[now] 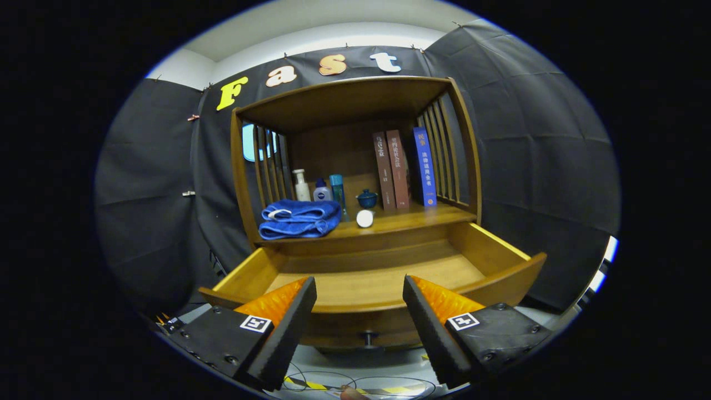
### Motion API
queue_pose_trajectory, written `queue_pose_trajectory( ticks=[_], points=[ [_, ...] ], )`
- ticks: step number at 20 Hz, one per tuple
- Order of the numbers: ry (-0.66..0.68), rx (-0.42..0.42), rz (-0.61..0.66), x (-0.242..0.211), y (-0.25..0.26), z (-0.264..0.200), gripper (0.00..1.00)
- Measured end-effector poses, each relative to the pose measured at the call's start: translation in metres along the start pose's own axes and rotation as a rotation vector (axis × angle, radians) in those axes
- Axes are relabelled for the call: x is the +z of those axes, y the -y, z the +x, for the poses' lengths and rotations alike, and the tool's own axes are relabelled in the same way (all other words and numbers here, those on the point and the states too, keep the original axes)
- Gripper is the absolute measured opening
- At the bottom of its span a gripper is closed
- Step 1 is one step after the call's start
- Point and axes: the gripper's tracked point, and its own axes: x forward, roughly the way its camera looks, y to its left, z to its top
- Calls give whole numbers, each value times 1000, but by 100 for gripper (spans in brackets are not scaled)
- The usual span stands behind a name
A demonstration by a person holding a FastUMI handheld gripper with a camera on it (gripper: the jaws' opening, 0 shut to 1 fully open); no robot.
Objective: Pull open the drawer, take out the items inside it, and place them on the countertop above the cabinet.
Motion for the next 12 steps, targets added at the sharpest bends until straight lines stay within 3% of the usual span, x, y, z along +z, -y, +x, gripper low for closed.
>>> queue_pose_trajectory(
  ticks=[6, 12],
  points=[
    [-58, 0, 0, -60, 5, 14, 100],
    [-7, -14, -5, -66, 5, 22, 99]
  ],
)
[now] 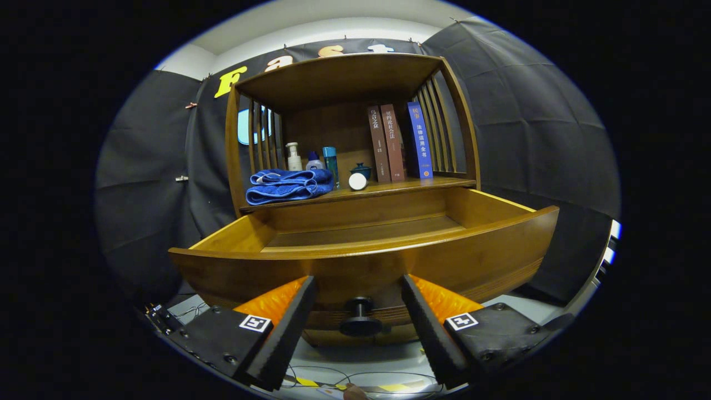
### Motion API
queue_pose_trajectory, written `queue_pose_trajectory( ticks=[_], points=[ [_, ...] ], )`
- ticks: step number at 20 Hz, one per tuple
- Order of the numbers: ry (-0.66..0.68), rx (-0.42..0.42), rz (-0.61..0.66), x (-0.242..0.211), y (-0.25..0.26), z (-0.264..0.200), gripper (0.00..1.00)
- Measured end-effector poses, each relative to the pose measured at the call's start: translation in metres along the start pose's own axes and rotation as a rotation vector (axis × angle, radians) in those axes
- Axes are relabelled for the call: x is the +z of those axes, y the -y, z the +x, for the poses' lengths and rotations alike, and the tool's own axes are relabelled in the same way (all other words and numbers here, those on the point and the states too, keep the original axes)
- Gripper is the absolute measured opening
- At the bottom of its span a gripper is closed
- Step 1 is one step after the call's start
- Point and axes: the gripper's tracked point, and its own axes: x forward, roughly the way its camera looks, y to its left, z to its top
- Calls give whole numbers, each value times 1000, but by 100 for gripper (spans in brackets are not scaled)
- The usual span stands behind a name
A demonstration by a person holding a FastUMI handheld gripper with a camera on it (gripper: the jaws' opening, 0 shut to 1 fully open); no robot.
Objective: Pull open the drawer, take out the items inside it, and place them on the countertop above the cabinet.
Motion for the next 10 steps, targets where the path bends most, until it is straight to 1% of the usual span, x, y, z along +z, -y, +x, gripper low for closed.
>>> queue_pose_trajectory(
  ticks=[6, 10],
  points=[
    [39, -8, -29, 3, -2, 4, 99],
    [39, -3, -33, 9, -1, 28, 99]
  ],
)
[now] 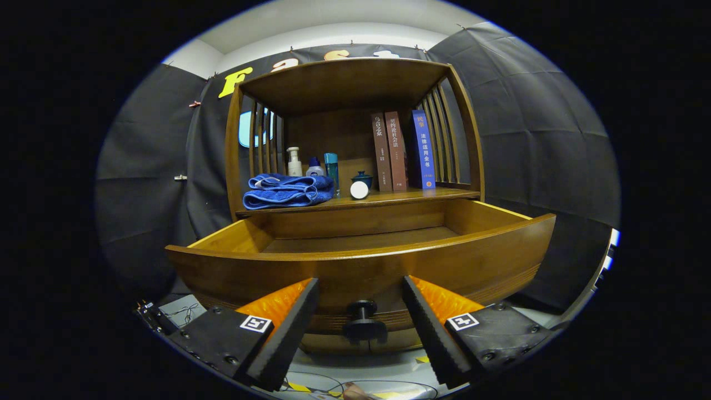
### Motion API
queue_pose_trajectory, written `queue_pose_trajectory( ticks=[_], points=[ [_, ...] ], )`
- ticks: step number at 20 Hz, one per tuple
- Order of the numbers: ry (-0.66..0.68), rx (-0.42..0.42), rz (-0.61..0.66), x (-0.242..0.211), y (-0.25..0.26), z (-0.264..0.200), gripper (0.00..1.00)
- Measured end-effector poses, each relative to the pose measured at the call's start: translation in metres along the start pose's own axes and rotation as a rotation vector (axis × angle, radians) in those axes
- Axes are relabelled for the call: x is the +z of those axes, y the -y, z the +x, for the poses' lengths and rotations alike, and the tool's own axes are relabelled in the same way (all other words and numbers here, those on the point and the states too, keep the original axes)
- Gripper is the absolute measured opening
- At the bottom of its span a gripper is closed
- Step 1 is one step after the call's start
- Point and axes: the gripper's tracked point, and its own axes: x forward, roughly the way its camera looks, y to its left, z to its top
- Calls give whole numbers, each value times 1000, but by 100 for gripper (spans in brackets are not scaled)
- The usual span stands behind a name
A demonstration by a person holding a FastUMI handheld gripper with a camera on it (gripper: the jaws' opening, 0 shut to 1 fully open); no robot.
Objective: Pull open the drawer, take out the items inside it, and place them on the countertop above the cabinet.
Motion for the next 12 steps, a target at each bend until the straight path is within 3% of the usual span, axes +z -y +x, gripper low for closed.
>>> queue_pose_trajectory(
  ticks=[12],
  points=[
    [41, -14, -4, 21, -6, 99, 99]
  ],
)
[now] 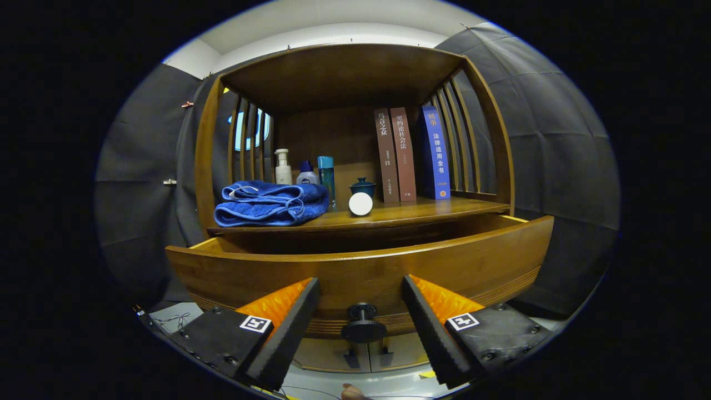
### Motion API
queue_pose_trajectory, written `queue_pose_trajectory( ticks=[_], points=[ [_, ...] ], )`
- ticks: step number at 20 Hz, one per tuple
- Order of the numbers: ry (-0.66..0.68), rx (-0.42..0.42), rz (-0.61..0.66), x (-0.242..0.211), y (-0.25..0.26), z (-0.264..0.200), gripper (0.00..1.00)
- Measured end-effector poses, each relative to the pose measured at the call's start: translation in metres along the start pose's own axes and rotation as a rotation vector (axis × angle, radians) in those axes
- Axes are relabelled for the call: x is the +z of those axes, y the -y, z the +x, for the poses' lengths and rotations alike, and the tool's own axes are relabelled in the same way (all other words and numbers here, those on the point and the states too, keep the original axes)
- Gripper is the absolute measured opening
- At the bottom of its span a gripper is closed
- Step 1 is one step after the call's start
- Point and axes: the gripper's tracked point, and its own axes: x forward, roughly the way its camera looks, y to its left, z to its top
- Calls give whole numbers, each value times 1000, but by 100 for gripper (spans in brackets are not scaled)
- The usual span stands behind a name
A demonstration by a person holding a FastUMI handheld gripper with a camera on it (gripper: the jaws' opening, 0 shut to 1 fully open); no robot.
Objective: Pull open the drawer, take out the items inside it, and place them on the countertop above the cabinet.
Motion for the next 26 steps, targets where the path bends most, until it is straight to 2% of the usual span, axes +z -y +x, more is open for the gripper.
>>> queue_pose_trajectory(
  ticks=[8, 14, 26],
  points=[
    [-4, -2, 4, 7, -2, 54, 99],
    [1, -1, -4, 9, -2, 72, 99],
    [-15, 1, 1, 9, -3, 70, 99]
  ],
)
